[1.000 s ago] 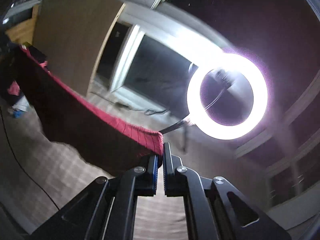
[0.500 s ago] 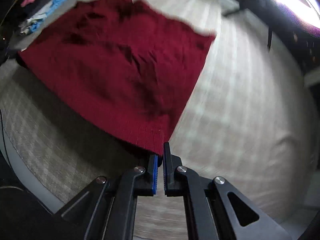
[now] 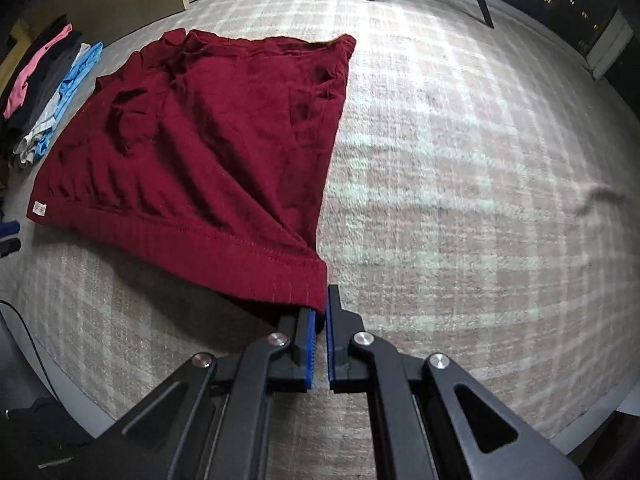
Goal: Fold clothes
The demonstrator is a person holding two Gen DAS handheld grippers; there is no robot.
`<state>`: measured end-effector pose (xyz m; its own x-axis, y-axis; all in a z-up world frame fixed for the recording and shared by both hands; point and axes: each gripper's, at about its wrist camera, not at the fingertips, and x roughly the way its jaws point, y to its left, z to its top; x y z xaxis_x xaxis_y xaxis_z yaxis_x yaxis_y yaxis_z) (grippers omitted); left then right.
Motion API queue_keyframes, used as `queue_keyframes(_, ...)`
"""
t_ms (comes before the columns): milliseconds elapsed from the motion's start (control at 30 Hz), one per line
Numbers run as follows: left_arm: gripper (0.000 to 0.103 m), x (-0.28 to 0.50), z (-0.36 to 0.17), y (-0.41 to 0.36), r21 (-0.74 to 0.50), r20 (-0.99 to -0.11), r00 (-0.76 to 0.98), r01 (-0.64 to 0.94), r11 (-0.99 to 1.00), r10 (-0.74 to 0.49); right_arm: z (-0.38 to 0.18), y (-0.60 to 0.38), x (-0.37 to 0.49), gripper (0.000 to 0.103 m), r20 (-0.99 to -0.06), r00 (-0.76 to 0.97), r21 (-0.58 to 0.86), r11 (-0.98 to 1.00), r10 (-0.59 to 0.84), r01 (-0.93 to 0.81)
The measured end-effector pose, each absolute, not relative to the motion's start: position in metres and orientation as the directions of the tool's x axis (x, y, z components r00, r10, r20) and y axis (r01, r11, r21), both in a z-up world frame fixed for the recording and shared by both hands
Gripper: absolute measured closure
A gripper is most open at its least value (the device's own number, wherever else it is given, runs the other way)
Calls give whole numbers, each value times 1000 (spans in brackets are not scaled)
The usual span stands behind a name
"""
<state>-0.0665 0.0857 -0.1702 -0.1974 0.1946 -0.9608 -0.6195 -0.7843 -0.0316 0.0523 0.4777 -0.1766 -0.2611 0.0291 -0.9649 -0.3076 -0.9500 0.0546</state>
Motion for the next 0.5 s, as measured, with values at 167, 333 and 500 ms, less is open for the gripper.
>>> queue_keyframes(167, 78, -77, -183, 93, -10, -949, -255, -563, -826, 186, -163, 490, 47, 99, -959, -285, 91, -942, 5, -323)
queue_keyframes(333, 78, -89, -194, 107, -12, -940, -280, -544, -839, 196, -143, 498, 44, 99, -949, -314, 84, -942, 23, -325)
queue_keyframes(500, 81, -107, -196, 112, -27, -931, -305, -485, -874, 199, -137, 500, 27, 99, -948, -316, 71, -942, 39, -329)
